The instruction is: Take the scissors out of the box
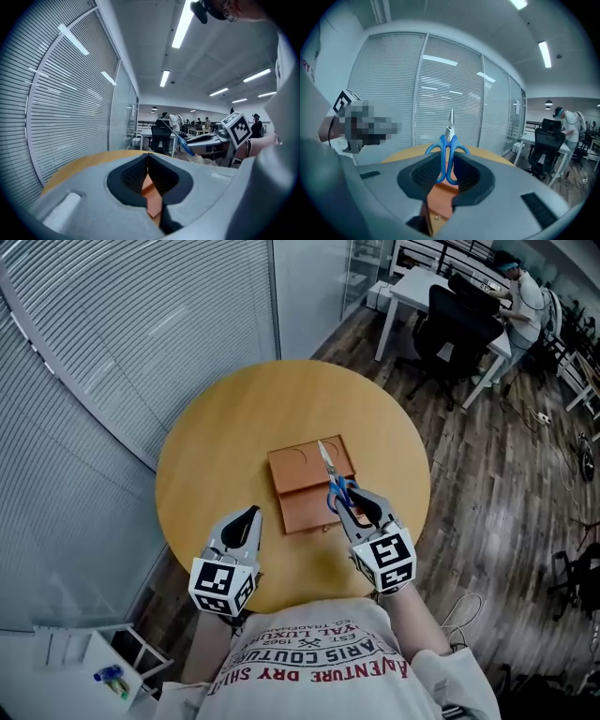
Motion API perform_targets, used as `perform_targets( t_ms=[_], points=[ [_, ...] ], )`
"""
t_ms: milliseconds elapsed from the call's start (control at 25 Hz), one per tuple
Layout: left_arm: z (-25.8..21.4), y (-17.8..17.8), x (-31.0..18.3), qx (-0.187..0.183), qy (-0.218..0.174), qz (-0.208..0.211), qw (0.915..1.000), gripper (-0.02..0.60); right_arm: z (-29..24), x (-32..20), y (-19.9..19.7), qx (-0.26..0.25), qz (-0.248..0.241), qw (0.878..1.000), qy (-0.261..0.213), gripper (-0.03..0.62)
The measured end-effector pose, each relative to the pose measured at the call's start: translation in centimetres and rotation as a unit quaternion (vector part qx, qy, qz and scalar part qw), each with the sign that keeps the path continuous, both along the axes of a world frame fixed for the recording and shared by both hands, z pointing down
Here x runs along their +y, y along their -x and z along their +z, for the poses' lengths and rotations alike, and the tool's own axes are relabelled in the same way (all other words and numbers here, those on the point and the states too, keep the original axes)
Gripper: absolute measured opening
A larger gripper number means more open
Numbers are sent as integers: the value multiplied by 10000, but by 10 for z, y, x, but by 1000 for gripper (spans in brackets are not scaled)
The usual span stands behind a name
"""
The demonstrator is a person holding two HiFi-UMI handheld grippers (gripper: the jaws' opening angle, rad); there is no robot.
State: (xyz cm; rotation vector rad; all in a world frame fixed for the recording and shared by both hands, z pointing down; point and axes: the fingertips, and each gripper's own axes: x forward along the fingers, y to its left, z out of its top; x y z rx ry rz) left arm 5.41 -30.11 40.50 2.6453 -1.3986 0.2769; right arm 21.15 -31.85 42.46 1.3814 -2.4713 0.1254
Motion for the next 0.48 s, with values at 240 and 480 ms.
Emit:
perform_targets(
  t_ms=[240,480],
  points=[
    [-13,1,4,36,-165,121,9998,11,-19,10,1,-338,264,9978,-498,91],
    [-16,4,10,123,-241,81,9996,10,-20,16,7,-305,219,9976,-585,90]
  ],
)
